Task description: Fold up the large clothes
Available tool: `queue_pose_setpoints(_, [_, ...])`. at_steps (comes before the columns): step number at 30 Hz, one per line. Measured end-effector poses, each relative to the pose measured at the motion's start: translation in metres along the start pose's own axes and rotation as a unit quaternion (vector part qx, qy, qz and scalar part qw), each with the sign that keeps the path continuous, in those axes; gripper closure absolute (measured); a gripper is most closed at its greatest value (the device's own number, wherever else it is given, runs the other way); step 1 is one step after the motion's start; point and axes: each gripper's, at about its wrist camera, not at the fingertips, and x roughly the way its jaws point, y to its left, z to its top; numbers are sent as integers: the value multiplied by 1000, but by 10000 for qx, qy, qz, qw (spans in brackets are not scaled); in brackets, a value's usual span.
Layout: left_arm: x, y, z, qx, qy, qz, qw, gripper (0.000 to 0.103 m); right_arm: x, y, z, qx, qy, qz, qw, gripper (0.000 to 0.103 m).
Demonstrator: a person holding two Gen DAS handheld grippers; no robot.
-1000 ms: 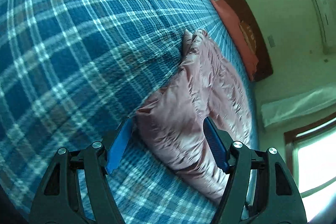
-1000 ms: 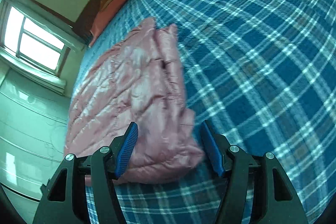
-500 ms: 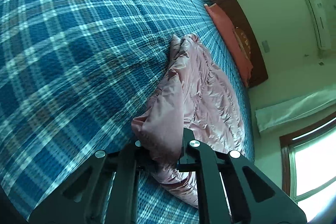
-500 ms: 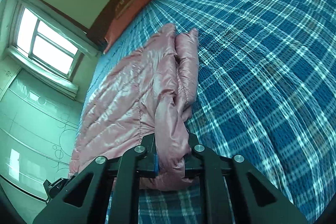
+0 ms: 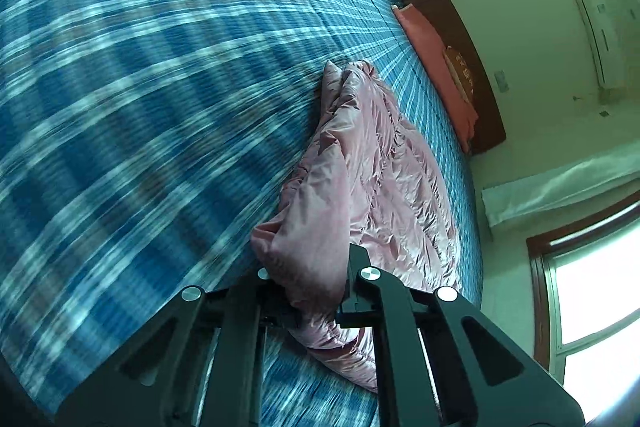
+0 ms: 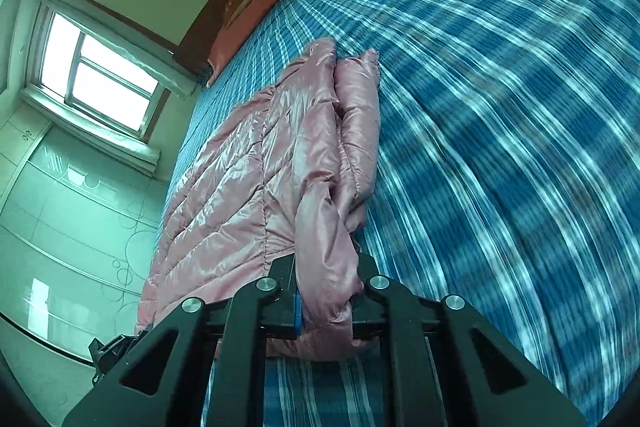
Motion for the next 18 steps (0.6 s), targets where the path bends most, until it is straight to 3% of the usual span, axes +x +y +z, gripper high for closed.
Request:
queue_pose_setpoints(5, [-21, 17, -15, 121, 96, -1, 9999, 93, -13, -13, -21, 25, 104, 60, 9999, 89])
queue_pose_setpoints(8, [-22, 23, -17, 166, 167, 3, 9997, 86, -14, -22, -20, 66, 152, 207, 9996, 83])
queue_pose_setpoints(10, [-31, 31, -18, 87, 138, 2, 9999, 73, -13, -25, -16, 162, 202, 315, 9992, 82])
queue_pose_setpoints(12, [-38, 36, -15, 63, 15, 1, 10000, 52, -13, -25, -13, 149, 202, 294, 9993, 75])
queue_pose_setpoints(15, [-40, 41, -9, -31, -130, 11, 9999, 48, -15, -29, -9, 241, 85, 217, 9994, 63])
queue_pose_setpoints(17, [-35, 43, -3, -114, -71, -2, 9999, 47, -19, -33, -8, 275, -9, 140, 9995, 49])
queue_pose_setpoints(18, [-32, 45, -2, -153, -21, -8, 9999, 46, -21, -35, -7, 309, -81, 86, 9995, 46])
